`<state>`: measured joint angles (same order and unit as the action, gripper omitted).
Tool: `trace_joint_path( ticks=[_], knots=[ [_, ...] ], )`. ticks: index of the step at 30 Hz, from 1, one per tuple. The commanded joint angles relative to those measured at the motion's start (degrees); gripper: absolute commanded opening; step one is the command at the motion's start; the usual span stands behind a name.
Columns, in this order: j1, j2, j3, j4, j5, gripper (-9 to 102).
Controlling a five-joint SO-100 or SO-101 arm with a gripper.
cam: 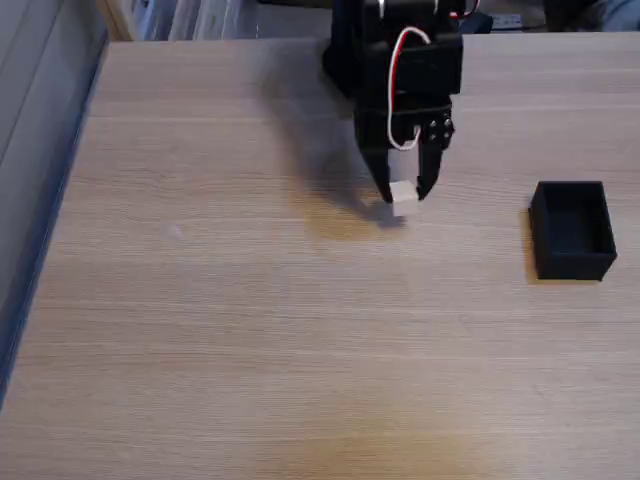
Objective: Pick a white block and place it in the black box.
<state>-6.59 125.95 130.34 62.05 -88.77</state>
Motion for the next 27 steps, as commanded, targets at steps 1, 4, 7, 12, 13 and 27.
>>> trace_joint_path(
  ticks=[1, 4, 7, 12, 13, 27],
  knots=[
    [-5.2, 4.9, -0.8, 3.5, 2.4, 0],
    [-9.5, 6.2, -2.0, 5.4, 4.8, 0],
    [-12.5, 5.4, -4.0, 5.5, 6.2, 0],
    [-16.0, -1.0, -11.1, 6.4, 8.4, 0],
    [-16.7, -2.8, -13.0, 6.8, 9.1, 0],
    [-26.8, -26.2, -40.4, 14.5, 21.4, 0]
  ],
)
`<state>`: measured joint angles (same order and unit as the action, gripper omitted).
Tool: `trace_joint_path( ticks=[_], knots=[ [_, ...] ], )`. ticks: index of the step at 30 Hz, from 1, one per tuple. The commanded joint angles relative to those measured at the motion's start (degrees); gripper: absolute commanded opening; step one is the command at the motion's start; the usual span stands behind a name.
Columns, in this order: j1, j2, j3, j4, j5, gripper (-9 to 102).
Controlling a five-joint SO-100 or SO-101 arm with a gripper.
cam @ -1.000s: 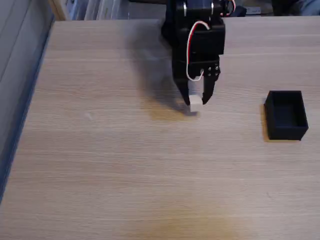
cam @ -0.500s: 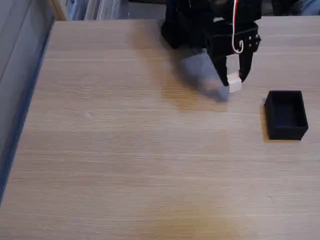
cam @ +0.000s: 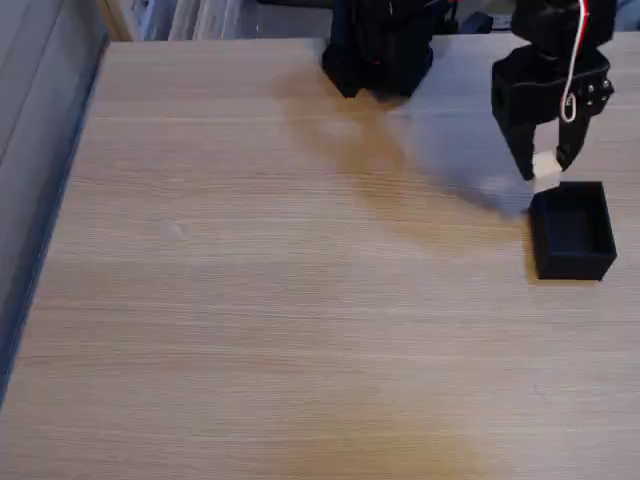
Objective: Pick a white block and place it in the black box.
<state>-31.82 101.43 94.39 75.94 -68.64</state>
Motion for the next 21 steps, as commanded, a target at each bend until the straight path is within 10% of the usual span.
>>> trace_joint_path(
  ticks=[1, 21],
  knots=[
    [-2.2, -2.5, -5.4, 0.6, 1.8, 0],
    [-3.3, -16.0, -19.0, 1.0, 2.8, 9]
  ],
)
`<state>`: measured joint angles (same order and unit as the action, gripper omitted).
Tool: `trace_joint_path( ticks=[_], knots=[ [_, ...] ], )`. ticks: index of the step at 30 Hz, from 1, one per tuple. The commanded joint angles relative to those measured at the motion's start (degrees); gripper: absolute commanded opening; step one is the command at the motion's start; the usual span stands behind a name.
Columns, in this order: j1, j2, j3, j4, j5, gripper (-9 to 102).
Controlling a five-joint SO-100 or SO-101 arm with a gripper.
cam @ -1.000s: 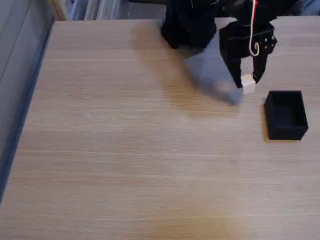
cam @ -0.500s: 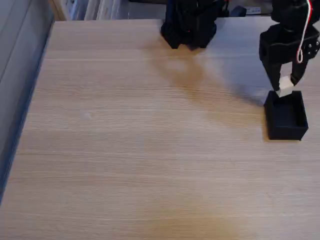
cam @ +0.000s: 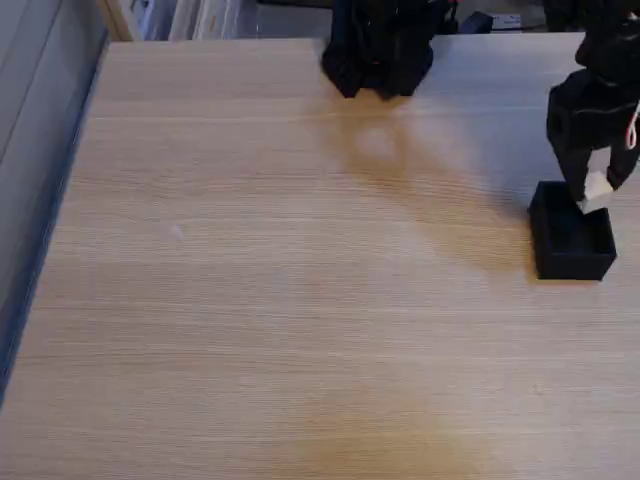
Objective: Pick a white block and place it in the black box.
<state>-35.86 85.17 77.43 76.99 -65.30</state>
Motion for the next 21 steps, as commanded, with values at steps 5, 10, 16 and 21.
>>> trace_joint_path(
  ticks=[5, 10, 16, 21],
  knots=[
    [1.8, 0.5, -1.8, 0.9, -0.5, 22],
    [2.2, 1.9, -0.9, 1.2, -0.7, 23],
    [5.4, 9.1, 5.9, -0.4, -2.1, 6],
    [12.5, 19.6, 18.7, -5.1, -5.1, 0]
  ],
)
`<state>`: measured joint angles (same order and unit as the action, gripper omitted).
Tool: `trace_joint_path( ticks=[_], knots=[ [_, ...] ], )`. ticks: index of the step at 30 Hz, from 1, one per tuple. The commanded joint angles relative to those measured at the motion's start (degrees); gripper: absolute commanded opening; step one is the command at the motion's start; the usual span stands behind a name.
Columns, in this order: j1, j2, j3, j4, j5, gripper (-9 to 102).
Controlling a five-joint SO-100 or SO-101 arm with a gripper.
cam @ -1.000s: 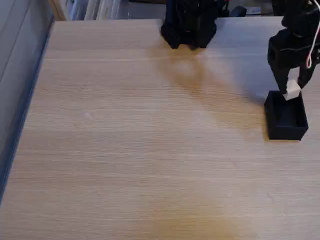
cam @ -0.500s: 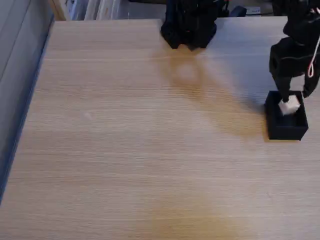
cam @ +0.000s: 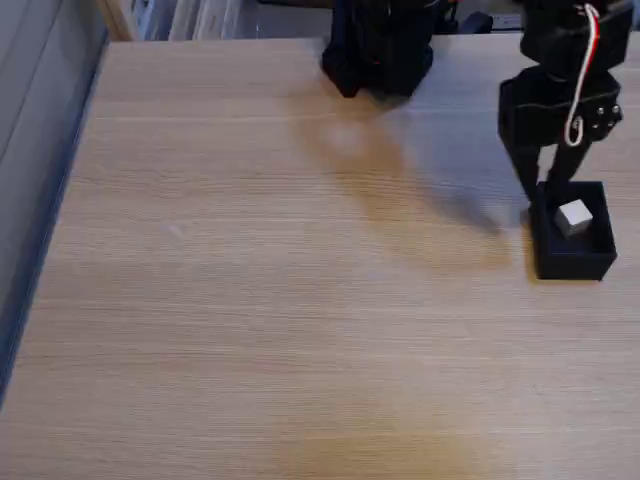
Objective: Pick a white block and place it in the black box.
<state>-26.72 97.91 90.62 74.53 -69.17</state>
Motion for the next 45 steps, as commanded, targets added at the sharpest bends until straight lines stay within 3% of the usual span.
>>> trace_joint_path(
  ticks=[1, 8, 18, 25, 36, 45],
  knots=[
    [5.1, 9.3, 9.1, -4.2, -2.2, 0],
    [16.2, 32.1, 42.5, -20.9, -15.7, 0],
    [27.7, 57.4, 76.4, -30.1, -28.8, 0],
    [29.5, 71.5, 87.1, -24.8, -30.0, 0],
    [26.7, 88.2, 87.5, 0.2, -23.3, 0],
    [25.5, 93.0, 87.5, 2.6, -22.5, 0]
  ],
)
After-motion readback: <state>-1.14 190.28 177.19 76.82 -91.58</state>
